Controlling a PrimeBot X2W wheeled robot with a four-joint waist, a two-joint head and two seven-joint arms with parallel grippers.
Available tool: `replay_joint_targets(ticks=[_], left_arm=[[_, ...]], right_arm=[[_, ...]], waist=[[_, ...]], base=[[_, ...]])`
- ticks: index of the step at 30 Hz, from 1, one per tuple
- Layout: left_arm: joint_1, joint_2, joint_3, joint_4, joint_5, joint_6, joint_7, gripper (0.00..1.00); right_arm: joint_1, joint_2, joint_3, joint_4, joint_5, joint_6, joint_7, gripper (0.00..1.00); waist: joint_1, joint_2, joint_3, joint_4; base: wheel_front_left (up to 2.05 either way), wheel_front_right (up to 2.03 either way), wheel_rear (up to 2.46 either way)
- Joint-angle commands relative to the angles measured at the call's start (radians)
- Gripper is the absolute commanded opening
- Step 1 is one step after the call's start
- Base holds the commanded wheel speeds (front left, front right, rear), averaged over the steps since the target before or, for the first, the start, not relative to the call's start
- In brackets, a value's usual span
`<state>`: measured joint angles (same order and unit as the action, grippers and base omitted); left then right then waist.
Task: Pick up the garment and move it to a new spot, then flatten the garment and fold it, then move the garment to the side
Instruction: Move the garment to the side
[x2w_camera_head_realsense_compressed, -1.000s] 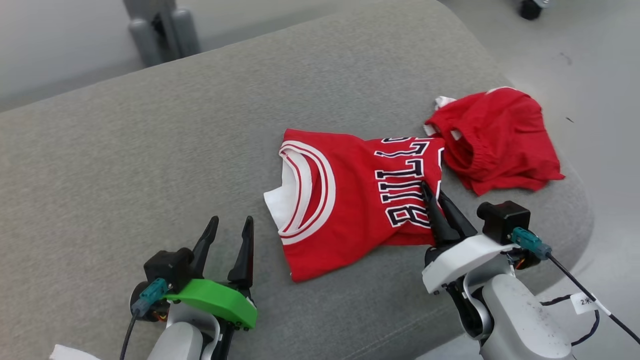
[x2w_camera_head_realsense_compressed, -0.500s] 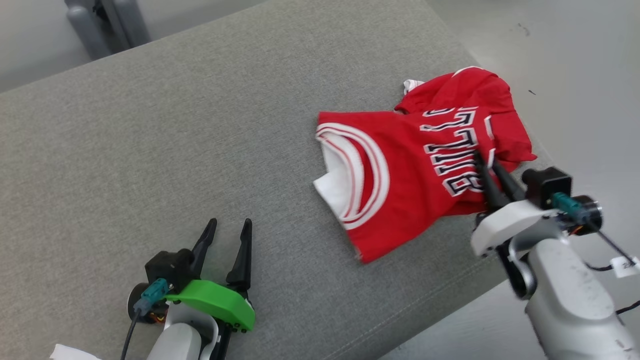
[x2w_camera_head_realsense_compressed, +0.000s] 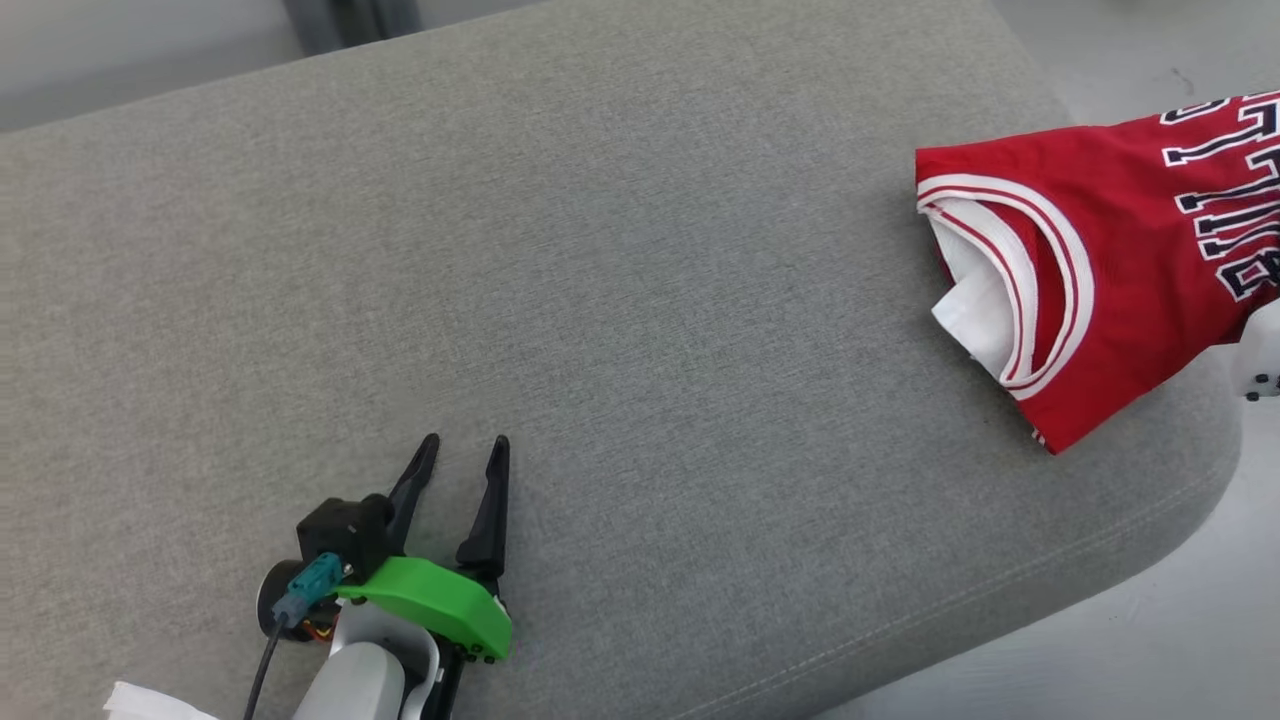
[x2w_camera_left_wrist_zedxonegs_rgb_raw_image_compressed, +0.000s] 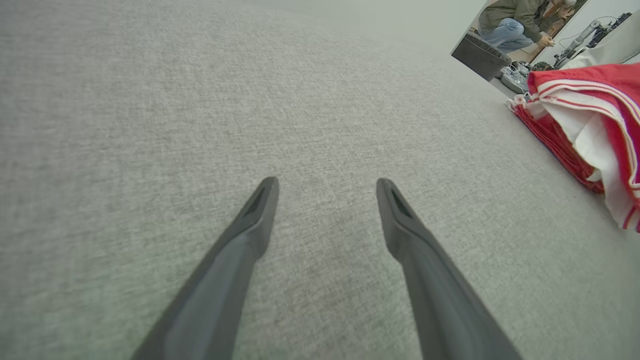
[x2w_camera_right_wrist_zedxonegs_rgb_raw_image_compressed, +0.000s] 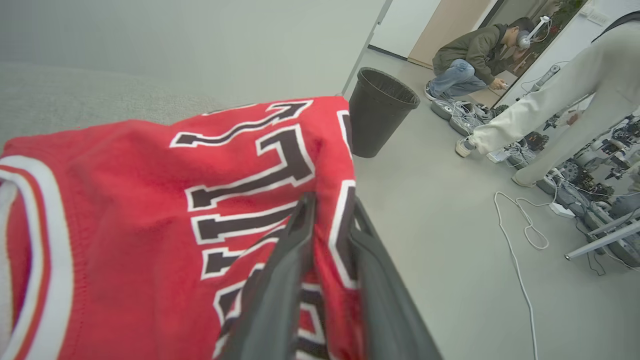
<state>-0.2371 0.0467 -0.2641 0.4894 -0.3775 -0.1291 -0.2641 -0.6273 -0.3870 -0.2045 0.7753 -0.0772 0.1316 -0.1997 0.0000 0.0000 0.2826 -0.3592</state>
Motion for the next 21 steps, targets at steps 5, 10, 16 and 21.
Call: replay_joint_targets(ticks=[5, 10, 16, 21], left_arm=[[-0.005, 0.009, 0.091, 0.010, 0.051, -0.002, 0.001, 1.00], [0.018, 0.007, 0.162, -0.015, 0.076, -0.001, 0.001, 1.00], [0.032, 0.007, 0.209, -0.051, 0.090, 0.021, 0.001, 1.00], [0.044, 0.007, 0.217, -0.078, 0.133, 0.066, 0.001, 1.00]], right_arm=[[-0.027, 0.092, -0.158, -0.037, -0.091, -0.002, -0.052, 1.00], [0.011, 0.237, -0.119, -0.183, -0.053, -0.002, -0.064, 1.00], [0.126, 0.323, 0.010, -0.340, 0.059, -0.002, -0.065, 1.00], [0.214, 0.334, 0.107, -0.378, 0.124, -0.002, -0.065, 1.00]], waist=[[0.0000, 0.0000, 0.017, 0.065], [0.0000, 0.0000, -0.007, 0.099], [0.0000, 0.0000, -0.034, 0.171], [0.0000, 0.0000, -0.059, 0.251]], base=[[0.00, 0.00, 0.00], [0.00, 0.00, 0.00], [0.00, 0.00, 0.00], [0.00, 0.00, 0.00]])
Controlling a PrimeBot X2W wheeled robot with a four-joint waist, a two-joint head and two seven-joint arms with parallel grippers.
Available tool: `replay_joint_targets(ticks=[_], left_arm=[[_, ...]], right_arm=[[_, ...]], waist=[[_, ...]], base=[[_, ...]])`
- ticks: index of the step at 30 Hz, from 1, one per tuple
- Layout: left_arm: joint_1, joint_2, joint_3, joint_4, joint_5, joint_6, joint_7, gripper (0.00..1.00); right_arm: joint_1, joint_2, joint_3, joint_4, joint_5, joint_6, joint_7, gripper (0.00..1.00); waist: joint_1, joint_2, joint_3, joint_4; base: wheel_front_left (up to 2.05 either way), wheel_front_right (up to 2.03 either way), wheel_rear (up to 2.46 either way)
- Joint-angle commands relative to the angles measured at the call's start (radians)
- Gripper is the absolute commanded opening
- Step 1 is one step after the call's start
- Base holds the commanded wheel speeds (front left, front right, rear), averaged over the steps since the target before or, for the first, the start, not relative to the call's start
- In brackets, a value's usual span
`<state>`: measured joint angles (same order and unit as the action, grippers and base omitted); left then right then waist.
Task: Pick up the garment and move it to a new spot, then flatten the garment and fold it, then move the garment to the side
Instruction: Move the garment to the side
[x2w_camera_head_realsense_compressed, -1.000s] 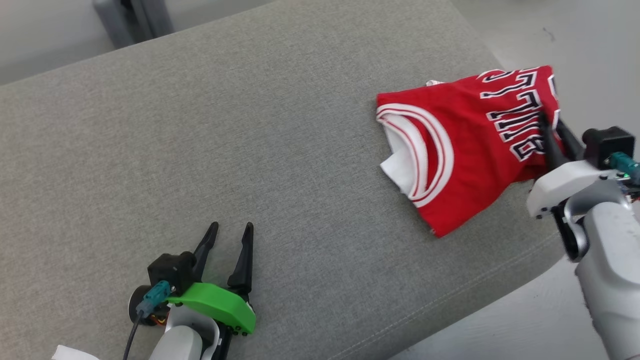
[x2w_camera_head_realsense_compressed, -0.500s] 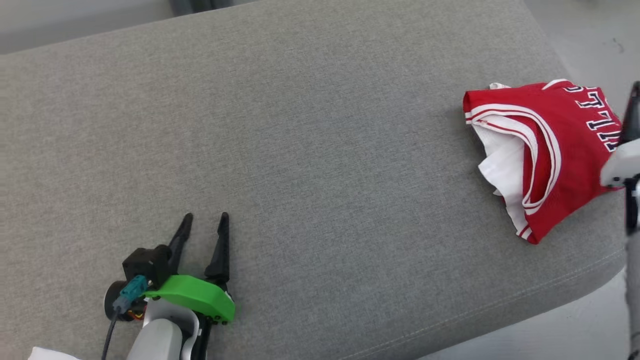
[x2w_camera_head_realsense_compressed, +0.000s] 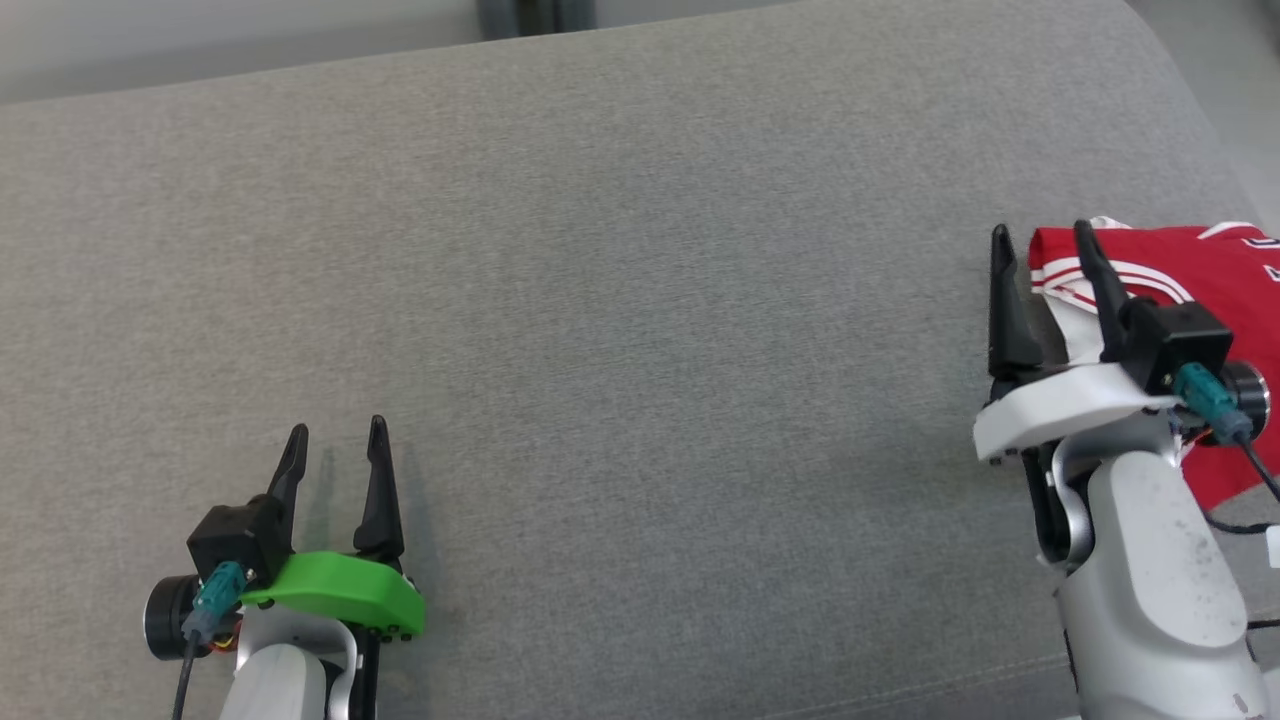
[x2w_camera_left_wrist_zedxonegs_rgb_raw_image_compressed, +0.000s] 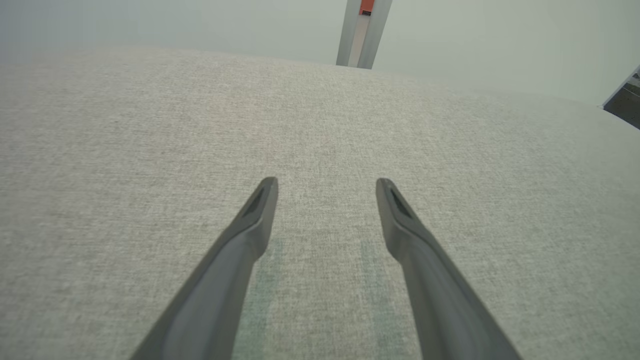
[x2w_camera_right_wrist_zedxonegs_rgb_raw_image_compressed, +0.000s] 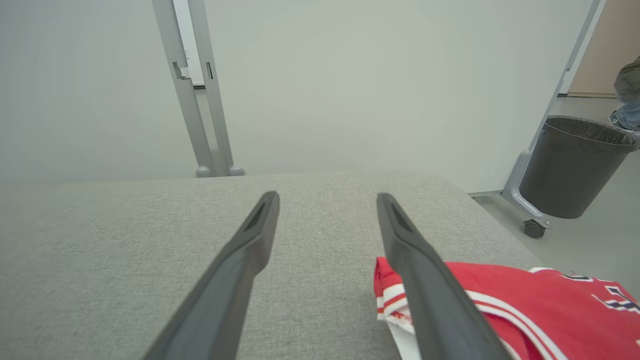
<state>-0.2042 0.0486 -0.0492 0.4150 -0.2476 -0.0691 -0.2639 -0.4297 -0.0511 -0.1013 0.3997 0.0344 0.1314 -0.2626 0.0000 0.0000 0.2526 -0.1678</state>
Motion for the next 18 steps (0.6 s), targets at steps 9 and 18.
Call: replay_joint_targets(ticks=[9, 18], left_arm=[[0.052, 0.005, 0.017, -0.028, 0.002, 0.046, 0.001, 1.00], [0.102, 0.004, 0.060, -0.057, 0.041, 0.048, 0.001, 1.00]], right_arm=[[0.110, -0.002, 0.057, 0.024, 0.094, -0.002, -0.002, 1.00], [0.144, -0.001, 0.076, 0.051, 0.121, -0.002, -0.002, 1.00]], waist=[[0.0000, 0.0000, -0.101, 0.182], [0.0000, 0.0000, -0.172, 0.218]], base=[[0.00, 0.00, 0.00], [0.00, 0.00, 0.00]])
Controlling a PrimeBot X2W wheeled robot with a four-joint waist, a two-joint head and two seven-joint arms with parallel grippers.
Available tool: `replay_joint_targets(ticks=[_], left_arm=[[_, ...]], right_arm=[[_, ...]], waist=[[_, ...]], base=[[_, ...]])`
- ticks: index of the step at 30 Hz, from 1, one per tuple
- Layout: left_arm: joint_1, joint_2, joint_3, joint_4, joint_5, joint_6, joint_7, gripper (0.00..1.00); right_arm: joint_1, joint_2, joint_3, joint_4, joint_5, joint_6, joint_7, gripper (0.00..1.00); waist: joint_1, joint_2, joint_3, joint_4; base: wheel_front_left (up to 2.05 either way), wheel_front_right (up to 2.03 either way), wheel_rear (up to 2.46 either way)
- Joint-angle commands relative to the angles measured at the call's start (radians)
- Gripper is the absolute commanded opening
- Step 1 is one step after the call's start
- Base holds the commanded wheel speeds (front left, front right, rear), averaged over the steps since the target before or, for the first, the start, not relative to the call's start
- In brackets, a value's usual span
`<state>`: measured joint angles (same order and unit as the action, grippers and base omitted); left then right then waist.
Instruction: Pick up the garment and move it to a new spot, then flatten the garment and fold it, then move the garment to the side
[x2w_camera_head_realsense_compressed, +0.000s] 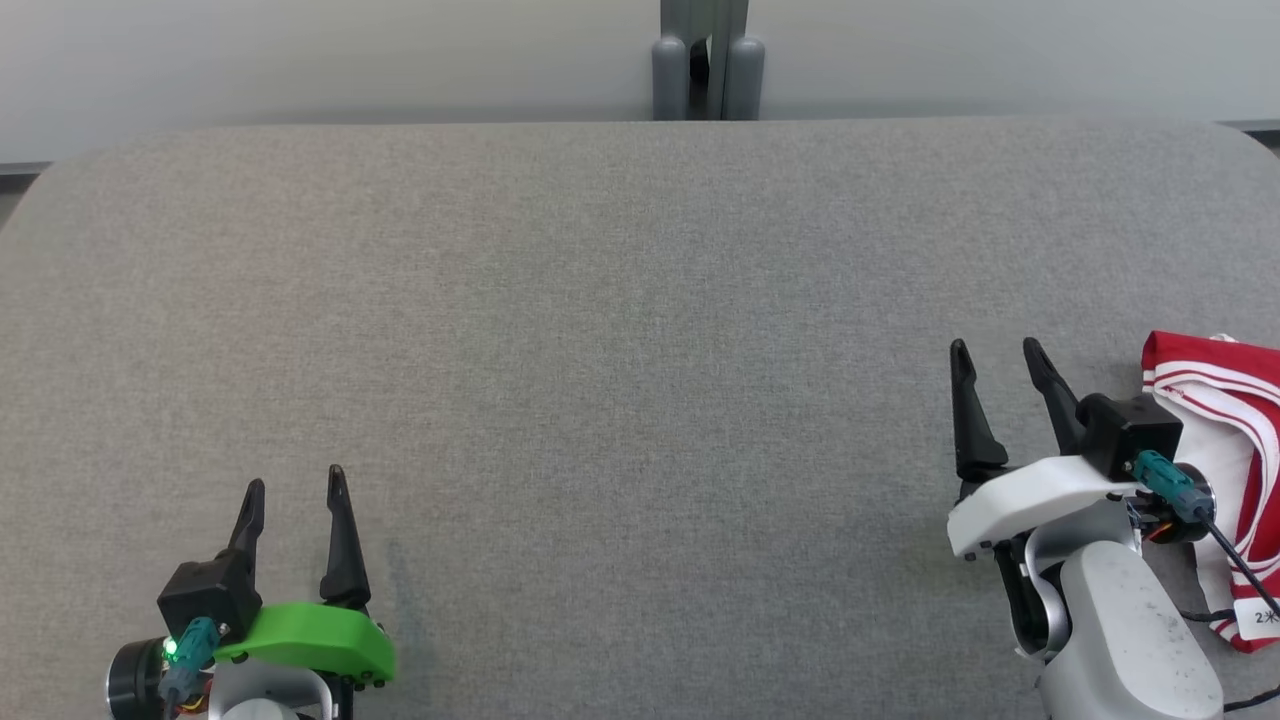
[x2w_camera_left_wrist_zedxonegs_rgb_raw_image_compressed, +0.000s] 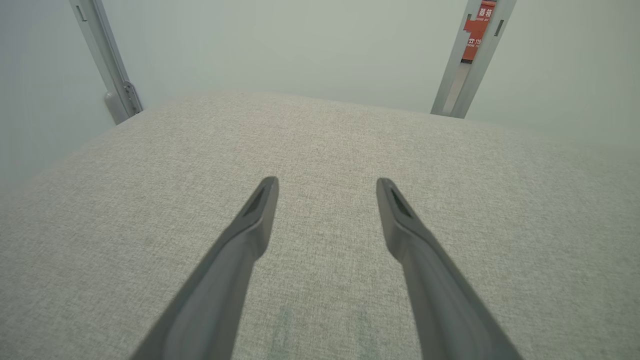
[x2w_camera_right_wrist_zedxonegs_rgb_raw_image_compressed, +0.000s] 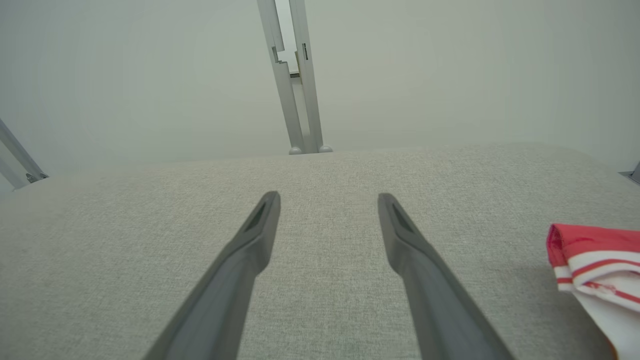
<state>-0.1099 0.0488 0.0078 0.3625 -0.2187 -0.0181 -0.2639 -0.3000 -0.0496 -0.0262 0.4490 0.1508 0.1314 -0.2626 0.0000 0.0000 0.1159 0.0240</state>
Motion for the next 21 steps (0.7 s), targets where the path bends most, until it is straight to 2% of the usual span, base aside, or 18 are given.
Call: replay_joint_targets(ticks=[1, 8, 16, 17, 21], left_arm=[[0.013, 0.004, 0.008, -0.008, 0.016, -0.005, 0.001, 1.00], [0.052, 0.004, 0.032, -0.018, 0.007, -0.010, 0.001, 1.00], [0.069, 0.004, 0.033, -0.020, 0.005, -0.027, 0.001, 1.00], [0.069, 0.004, 0.031, -0.018, 0.004, -0.028, 0.001, 0.00], [0.062, -0.006, 0.028, 0.013, 0.002, -0.026, 0.003, 0.00]], right_arm=[[0.017, -0.003, 0.004, 0.003, 0.006, -0.002, -0.002, 1.00], [0.038, -0.003, 0.021, 0.014, 0.014, -0.002, -0.002, 1.00], [0.043, -0.003, 0.041, 0.015, 0.019, -0.002, -0.002, 1.00], [0.045, -0.003, 0.041, 0.014, 0.019, -0.002, -0.002, 0.00], [0.049, 0.006, 0.037, 0.042, 0.020, 0.000, 0.004, 0.00]], waist=[[0.0000, 0.0000, -0.042, 0.025], [0.0000, 0.0000, -0.092, 0.004], [0.0000, 0.0000, -0.101, -0.009], [0.0000, 0.0000, -0.101, -0.008], [0.0000, 0.0000, -0.102, -0.009]], base=[[0.00, 0.00, 0.00], [0.00, 0.00, 0.00], [0.00, 0.00, 0.00], [0.00, 0.00, 0.00], [0.00, 0.00, 0.00]])
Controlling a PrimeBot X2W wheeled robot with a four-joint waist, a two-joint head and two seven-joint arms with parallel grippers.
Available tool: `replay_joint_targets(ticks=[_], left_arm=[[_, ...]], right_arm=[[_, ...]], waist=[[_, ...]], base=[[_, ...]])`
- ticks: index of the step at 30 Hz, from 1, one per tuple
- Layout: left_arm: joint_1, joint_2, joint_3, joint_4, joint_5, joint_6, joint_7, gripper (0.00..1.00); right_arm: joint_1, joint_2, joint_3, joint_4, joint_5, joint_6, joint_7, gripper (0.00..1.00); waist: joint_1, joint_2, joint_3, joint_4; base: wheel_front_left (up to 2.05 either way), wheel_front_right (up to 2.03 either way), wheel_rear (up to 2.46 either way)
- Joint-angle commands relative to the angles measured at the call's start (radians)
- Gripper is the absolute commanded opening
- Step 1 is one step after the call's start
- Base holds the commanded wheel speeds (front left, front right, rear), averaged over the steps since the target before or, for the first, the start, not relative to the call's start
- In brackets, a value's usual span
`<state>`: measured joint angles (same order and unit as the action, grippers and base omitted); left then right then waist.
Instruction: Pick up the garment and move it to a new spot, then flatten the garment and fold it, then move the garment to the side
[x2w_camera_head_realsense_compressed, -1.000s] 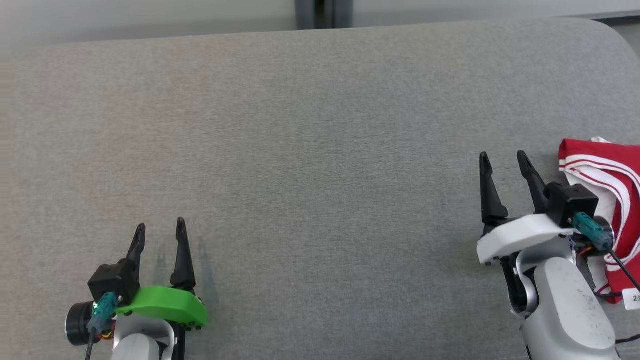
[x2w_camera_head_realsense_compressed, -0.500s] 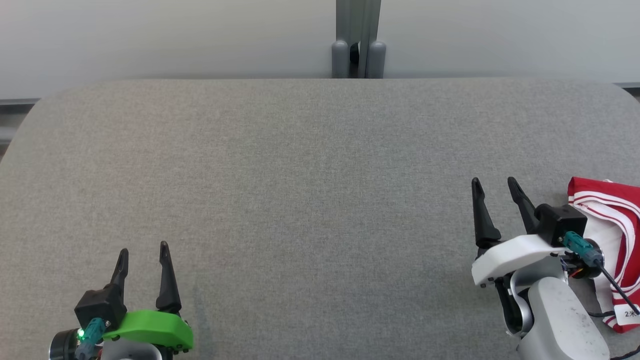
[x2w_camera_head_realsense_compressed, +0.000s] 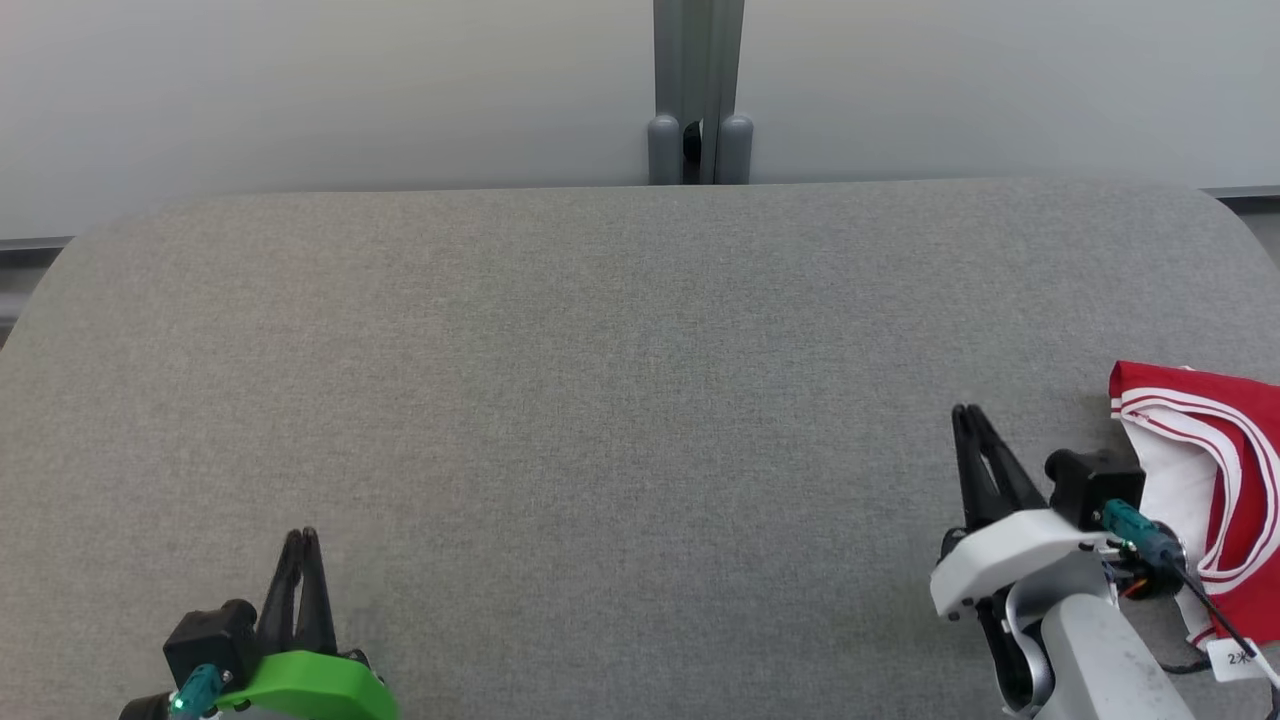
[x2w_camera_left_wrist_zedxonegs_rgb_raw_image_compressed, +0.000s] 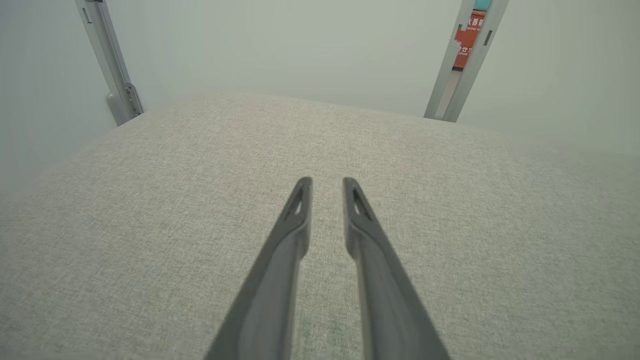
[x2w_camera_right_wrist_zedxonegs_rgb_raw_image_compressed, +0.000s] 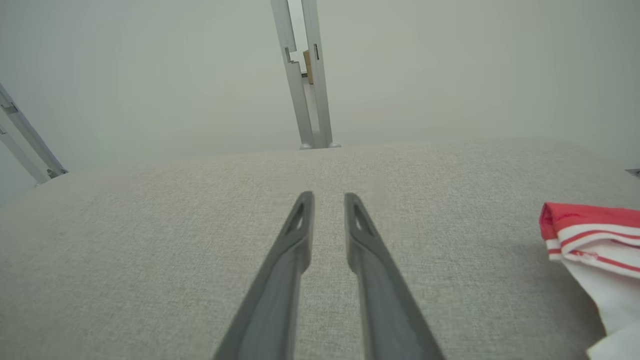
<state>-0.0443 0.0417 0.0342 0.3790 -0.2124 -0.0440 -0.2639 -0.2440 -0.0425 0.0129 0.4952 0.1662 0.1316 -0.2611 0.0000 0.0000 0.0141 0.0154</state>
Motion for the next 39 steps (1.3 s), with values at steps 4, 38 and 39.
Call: replay_joint_targets(ticks=[4, 38, 39], left_arm=[[-0.014, 0.001, 0.015, 0.002, -0.073, -0.005, 0.030, 0.00], [-0.035, 0.005, 0.036, -0.061, -0.614, -0.039, 0.166, 0.00], [-0.035, 0.005, 0.037, -0.063, -0.626, -0.040, 0.170, 0.00]], right_arm=[[-0.005, -0.001, -0.017, -0.005, 0.076, 0.000, 0.029, 0.00], [0.058, -0.005, -0.057, -0.114, 0.635, 0.000, 0.165, 0.00], [0.059, -0.005, -0.058, -0.116, 0.647, 0.000, 0.168, 0.00]], waist=[[0.0000, 0.0000, 0.000, 0.000], [0.0000, 0.0000, -0.003, -0.005], [0.0000, 0.0000, -0.003, -0.005]], base=[[0.00, 0.00, 0.00], [0.00, 0.00, 0.00], [0.00, 0.00, 0.00]])
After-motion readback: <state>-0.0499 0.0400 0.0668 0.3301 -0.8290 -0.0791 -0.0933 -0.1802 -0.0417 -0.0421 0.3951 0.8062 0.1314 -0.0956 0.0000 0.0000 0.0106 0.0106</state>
